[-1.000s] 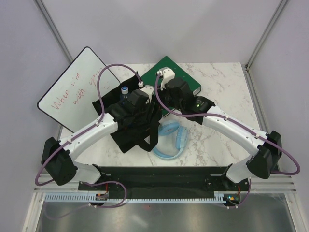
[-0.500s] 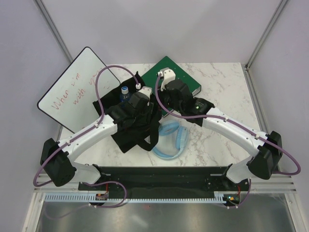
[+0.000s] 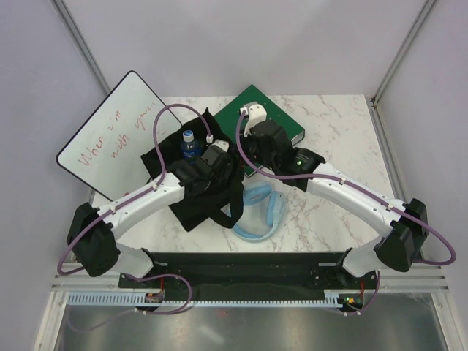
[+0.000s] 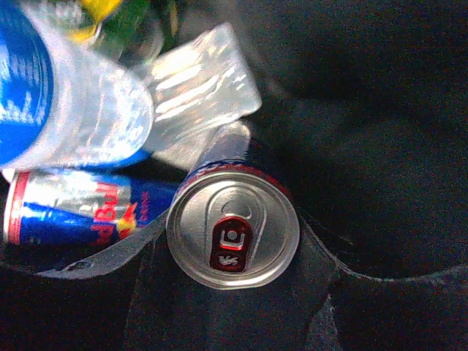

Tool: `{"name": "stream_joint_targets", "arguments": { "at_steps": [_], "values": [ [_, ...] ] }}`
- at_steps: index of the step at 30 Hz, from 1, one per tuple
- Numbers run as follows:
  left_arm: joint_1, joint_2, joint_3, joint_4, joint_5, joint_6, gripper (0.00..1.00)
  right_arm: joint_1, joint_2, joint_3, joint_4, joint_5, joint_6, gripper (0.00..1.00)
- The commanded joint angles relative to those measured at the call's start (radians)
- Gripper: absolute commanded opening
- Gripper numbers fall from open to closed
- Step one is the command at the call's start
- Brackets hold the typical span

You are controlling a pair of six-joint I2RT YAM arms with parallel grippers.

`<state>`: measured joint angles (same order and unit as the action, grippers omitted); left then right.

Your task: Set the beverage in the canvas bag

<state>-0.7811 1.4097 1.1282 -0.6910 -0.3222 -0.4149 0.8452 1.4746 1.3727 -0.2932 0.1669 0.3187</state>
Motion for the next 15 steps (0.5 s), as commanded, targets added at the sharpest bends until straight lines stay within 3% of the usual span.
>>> {"name": "stream_joint_targets", "arguments": {
  "at_steps": [1, 15],
  "values": [
    [-0.006, -0.003, -0.027, -0.012, -0.014, -0.076, 0.02, -0.001, -0.037, 0.011, 0.091, 0.023, 0.003, 0.0],
    [-0.006, 0.066, -0.05, -0.012, -0.035, -0.108, 0.08, -0.001, -0.045, -0.009, 0.108, 0.016, 0.0, 0.0]
  ]
}}
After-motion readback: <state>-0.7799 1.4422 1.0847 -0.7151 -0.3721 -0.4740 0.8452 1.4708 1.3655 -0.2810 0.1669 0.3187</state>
